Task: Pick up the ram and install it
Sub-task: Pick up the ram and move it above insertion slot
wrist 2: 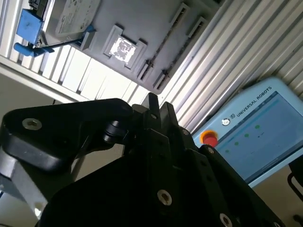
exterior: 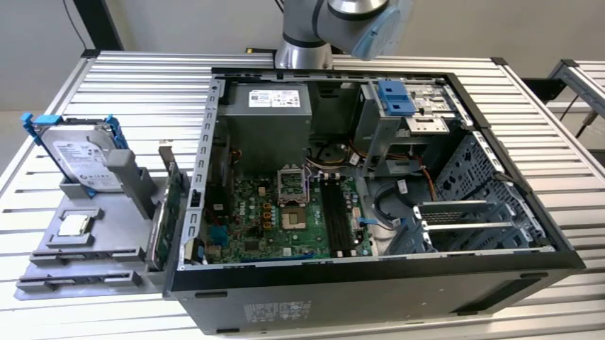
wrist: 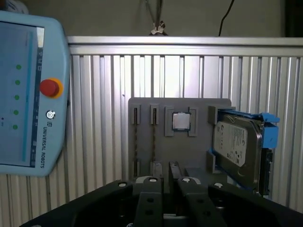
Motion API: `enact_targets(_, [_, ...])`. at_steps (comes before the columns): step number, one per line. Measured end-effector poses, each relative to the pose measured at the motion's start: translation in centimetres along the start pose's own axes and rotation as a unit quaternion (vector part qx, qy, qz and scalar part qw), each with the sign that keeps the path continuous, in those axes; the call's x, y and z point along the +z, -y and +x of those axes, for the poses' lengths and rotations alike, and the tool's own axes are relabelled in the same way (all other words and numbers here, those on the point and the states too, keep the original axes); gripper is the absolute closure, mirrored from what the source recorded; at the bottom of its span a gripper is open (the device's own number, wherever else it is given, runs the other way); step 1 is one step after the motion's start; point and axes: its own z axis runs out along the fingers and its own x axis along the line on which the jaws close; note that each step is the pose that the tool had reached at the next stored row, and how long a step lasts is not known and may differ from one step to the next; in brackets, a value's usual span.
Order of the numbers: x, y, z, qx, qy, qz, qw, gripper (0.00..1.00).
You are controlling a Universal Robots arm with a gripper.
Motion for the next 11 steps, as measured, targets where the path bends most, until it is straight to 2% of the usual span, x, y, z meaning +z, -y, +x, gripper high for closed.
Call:
enact_targets(8, [0.00,0.00,0.00,-0.001,0.0000,0.0000,1.00000,0.00])
enact_targets(11, [0.40,0.00,0.02,-0.001,0.0001,0.0001,1.00000,0.00])
